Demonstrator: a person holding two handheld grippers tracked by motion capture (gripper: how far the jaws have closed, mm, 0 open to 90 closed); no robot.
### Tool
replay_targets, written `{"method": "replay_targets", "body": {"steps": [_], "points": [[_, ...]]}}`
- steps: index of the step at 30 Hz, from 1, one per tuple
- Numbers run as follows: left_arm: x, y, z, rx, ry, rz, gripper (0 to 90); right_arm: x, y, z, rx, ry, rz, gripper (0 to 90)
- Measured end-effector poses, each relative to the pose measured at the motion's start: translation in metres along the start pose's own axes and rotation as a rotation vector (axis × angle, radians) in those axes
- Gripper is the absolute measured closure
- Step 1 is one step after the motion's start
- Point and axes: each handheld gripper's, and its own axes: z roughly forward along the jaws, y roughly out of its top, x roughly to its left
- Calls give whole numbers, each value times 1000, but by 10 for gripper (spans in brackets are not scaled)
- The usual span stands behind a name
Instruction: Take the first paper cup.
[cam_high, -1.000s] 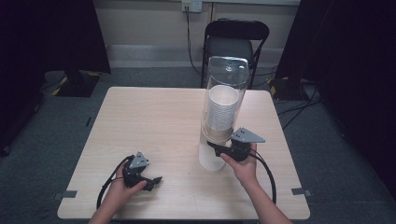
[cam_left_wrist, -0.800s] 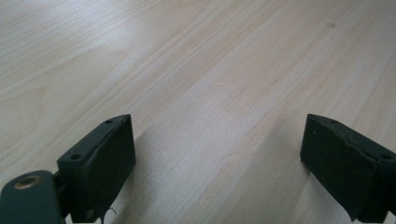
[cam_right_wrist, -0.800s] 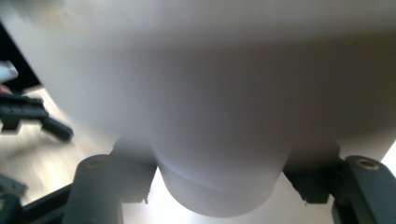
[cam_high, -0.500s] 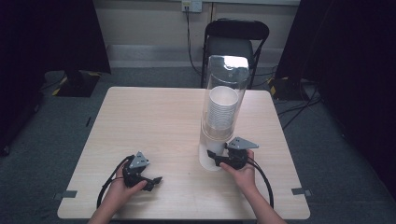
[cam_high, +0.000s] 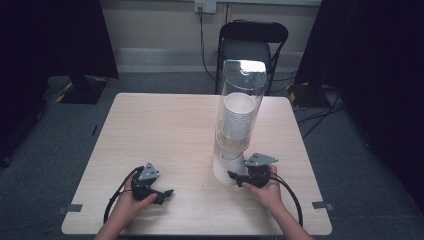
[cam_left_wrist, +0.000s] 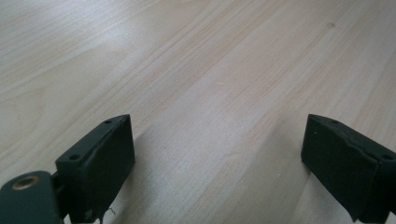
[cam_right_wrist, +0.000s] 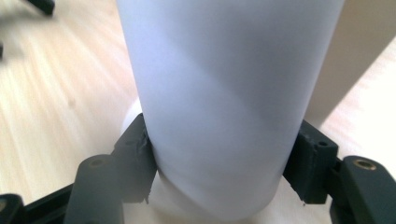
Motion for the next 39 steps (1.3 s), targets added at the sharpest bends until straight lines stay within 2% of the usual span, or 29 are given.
{"method": "replay_targets", "body": {"steps": [3, 5, 12, 20, 25, 29, 35, 36, 39], "points": [[0, 0, 0, -1, 0, -1, 92, 1, -5, -3, 19, 8, -6, 353], [0, 0, 0, 0, 0, 0, 92, -1, -8, -7, 13, 12, 18, 353], [0, 0, 0, 3, -1, 3, 92, -6, -13, -20, 39, -15, -16, 350], [0, 0, 0, 3, -1, 3, 92, -12, -24, -31, 74, -38, -27, 348], [0, 0, 0, 3, -1, 3, 92, -13, -28, -46, 53, -45, -33, 347], [0, 0, 0, 6, 3, 5, 84, 0, -27, -50, 14, -3, -46, 345], [-2, 0, -1, 10, 20, -11, 85, 14, -27, -42, 37, 45, -58, 344], [-3, -1, -1, 10, 20, -23, 87, 19, -26, -39, 48, 63, -81, 344], [-5, -1, -2, 6, 27, -33, 113, 23, -25, -37, 56, 80, -92, 344]]}}
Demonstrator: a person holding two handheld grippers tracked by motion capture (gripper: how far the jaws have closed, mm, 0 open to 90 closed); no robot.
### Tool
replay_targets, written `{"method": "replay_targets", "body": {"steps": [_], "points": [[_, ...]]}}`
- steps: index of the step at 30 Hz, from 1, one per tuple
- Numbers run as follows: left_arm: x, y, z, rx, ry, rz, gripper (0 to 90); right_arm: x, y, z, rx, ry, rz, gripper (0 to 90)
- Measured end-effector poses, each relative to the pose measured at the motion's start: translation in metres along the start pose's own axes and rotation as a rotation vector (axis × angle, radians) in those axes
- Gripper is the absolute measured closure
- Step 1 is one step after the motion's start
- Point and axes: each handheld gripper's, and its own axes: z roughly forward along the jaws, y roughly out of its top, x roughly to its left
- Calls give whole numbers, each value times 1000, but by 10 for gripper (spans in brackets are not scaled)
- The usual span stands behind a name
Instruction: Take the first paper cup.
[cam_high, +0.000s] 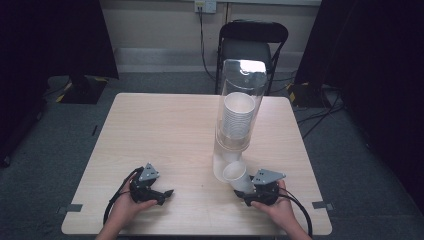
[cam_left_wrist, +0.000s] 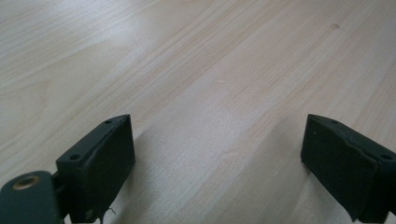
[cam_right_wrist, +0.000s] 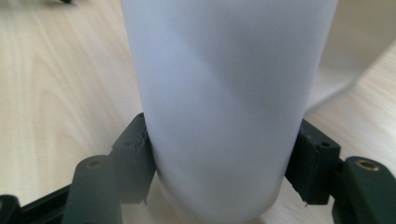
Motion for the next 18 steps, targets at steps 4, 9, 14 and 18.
{"method": "replay_targets", "body": {"steps": [4, 9, 14, 18], "points": [[-4, 4, -2, -1, -42, -33, 193, 10, 6, 4, -14, 40, -26, 344], [-11, 23, -12, -108, -173, -103, 186, 26, 18, 14, -41, 82, -74, 343], [-19, 42, -22, -203, -252, -111, 254, 33, 23, 20, -46, 98, -105, 342], [-33, 55, -18, -184, -289, -87, 348, 40, 27, 24, -64, 112, -132, 341]]}}
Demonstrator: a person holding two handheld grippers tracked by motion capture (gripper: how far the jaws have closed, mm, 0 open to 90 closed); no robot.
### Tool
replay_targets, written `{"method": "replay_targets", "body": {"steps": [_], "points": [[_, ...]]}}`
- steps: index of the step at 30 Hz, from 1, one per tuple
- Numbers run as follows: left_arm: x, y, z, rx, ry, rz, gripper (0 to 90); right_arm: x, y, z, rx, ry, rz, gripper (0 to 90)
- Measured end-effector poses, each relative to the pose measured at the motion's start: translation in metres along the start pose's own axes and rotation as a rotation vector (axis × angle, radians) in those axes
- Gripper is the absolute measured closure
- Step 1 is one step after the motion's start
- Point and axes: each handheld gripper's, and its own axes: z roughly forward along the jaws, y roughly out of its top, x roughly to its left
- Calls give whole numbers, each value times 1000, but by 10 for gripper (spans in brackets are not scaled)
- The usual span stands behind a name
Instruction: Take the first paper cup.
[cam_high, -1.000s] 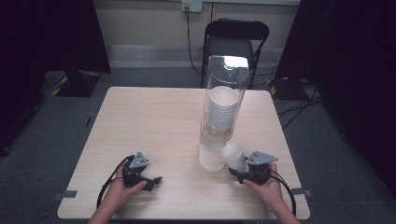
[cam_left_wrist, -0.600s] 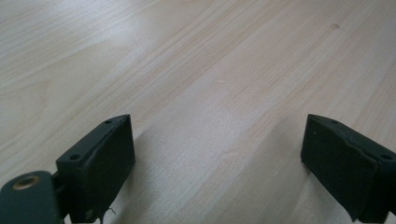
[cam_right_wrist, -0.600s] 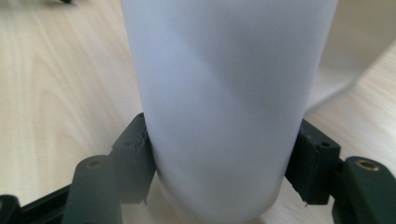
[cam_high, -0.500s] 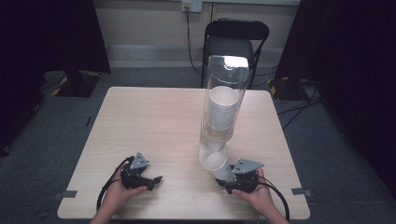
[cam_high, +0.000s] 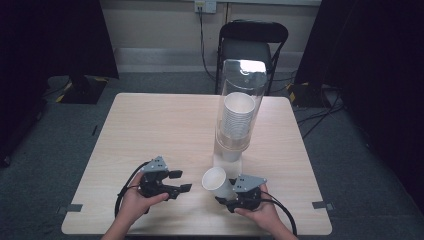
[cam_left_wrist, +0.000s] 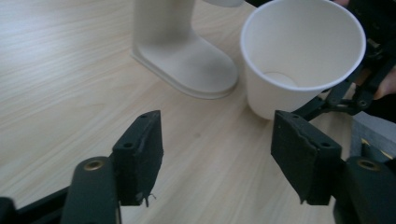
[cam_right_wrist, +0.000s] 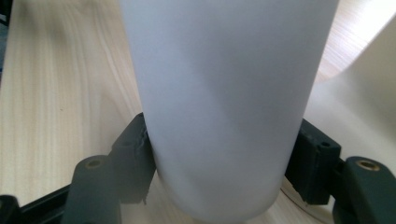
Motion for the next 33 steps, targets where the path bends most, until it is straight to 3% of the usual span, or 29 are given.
{"method": "replay_targets", "body": {"steps": [3, 6, 9, 11, 16, 17, 19, 23, 27, 28, 29, 30, 31, 33], "points": [[-5, 7, 6, 8, -19, -17, 368, 4, 2, 1, -6, 0, -39, 341], [-4, 13, 7, -16, -20, -49, 382, 5, 2, 2, -5, -2, -56, 340], [-5, 20, 9, -20, -54, -81, 412, 5, 2, 4, -3, 0, -64, 339], [-10, 27, 14, 26, -55, -65, 442, 6, 3, 4, -7, 1, -67, 339], [-17, 35, 20, 58, -64, -74, 561, 8, 5, 5, -12, 5, -83, 338], [-20, 37, 22, 82, -54, -70, 561, 8, 5, 5, -14, 5, -90, 338], [-22, 39, 24, 131, -31, -65, 682, 10, 5, 6, -18, -1, -98, 337], [-22, 42, 26, 194, 9, -121, 805, 11, 6, 8, -21, -3, -112, 335], [-19, 43, 23, 177, -3, -167, 865, 13, 7, 11, -17, -17, -121, 314], [-19, 44, 21, 179, 7, -172, 873, 14, 7, 12, -11, -14, -117, 290], [-15, 44, 15, 192, 44, -181, 878, 13, 6, 12, -3, -41, -109, 232], [-15, 44, 15, 192, 44, -181, 878, 13, 6, 12, -3, -41, -109, 232], [-8, 43, 8, 197, 68, -205, 878, 8, 5, 8, -24, -61, -70, 210], [-4, 43, 4, 200, 86, -218, 878, 6, 4, 7, -33, -67, -48, 197]]}}
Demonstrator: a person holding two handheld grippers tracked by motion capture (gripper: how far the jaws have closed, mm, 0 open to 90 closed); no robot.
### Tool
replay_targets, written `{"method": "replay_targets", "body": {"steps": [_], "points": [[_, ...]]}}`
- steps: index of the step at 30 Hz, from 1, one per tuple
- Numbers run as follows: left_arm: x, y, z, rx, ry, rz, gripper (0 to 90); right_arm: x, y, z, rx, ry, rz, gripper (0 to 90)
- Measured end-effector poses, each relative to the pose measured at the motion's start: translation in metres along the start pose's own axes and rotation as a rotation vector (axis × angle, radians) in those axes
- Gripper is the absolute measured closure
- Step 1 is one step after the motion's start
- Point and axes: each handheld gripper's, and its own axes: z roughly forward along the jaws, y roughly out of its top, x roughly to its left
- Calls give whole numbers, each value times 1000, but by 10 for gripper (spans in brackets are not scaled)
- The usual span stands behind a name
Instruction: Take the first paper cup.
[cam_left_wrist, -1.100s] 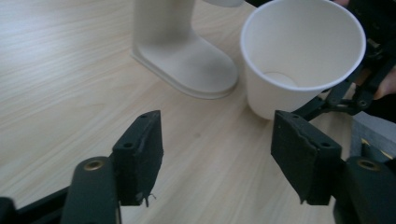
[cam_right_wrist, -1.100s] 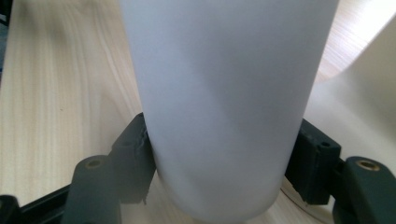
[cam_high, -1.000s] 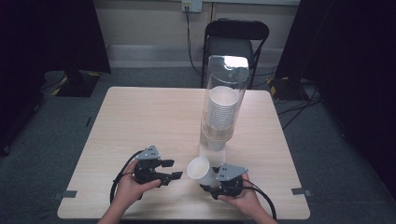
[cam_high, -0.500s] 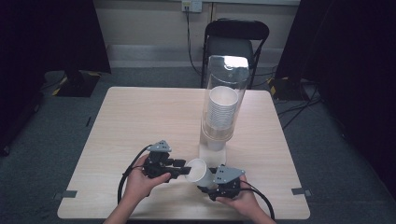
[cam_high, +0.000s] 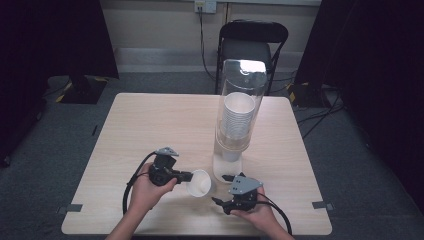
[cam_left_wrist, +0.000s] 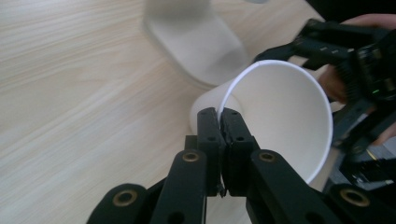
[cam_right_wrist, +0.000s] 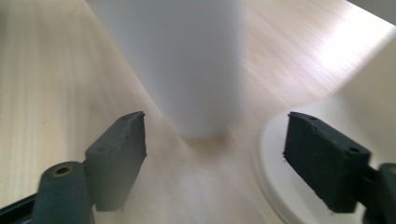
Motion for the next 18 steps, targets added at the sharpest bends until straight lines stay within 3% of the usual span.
{"method": "replay_targets", "body": {"steps": [3, 7, 8, 9, 10, 16, 18], "points": [[16, -1, -10, 12, 65, -62, 874, -9, -3, -6, -15, -29, 68, 183], [36, 1, -21, 23, 116, -124, 872, -16, -5, -9, -17, -61, 102, 190], [45, 1, -26, 4, 146, -159, 871, -17, -6, -10, -16, -69, 107, 190], [45, 1, -26, 4, 146, -159, 871, -17, -6, -10, -16, -69, 107, 190], [53, 2, -30, -8, 155, -191, 871, -19, -6, -11, -16, -73, 113, 191], [66, 4, -33, -13, 208, -232, 869, -23, -10, -12, -10, -88, 131, 192], [69, 4, -32, -14, 213, -237, 806, -25, -11, -13, -1, -103, 140, 193]]}}
